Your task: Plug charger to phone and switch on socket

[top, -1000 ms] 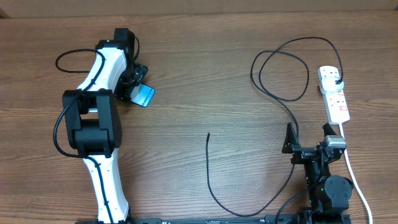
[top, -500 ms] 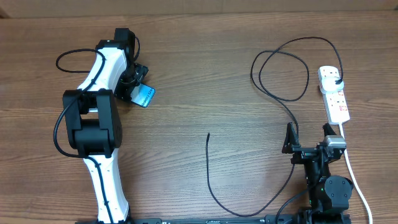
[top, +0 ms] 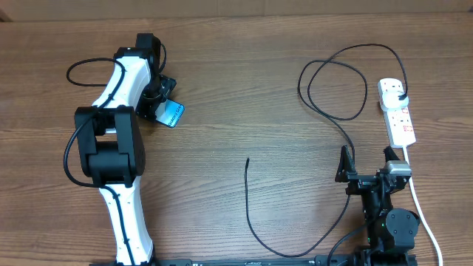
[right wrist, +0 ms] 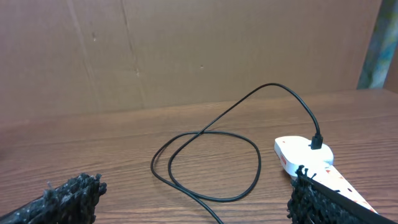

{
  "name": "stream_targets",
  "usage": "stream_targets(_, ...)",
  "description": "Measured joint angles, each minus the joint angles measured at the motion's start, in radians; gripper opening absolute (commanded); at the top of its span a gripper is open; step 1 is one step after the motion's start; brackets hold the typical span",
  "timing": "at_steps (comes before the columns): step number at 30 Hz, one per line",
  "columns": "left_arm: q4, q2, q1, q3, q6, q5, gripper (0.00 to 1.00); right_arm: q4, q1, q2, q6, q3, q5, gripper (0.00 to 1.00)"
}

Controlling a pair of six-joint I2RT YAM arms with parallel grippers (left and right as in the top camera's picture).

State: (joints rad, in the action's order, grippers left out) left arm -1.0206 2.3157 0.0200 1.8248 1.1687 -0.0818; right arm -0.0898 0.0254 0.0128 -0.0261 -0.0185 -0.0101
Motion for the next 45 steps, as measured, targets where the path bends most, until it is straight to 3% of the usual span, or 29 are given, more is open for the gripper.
stream_targets(21,-0.004,0.008,0.000,0.010,-0.001,0.004,0.93,0.000,0.000,0.000,0.000,0.000,0.000,1.00)
stream_targets(45,-0.005,0.009,0.000,0.011,-0.020,0.007,0.82,0.000,0.000,0.000,0.000,0.000,0.000,1.00)
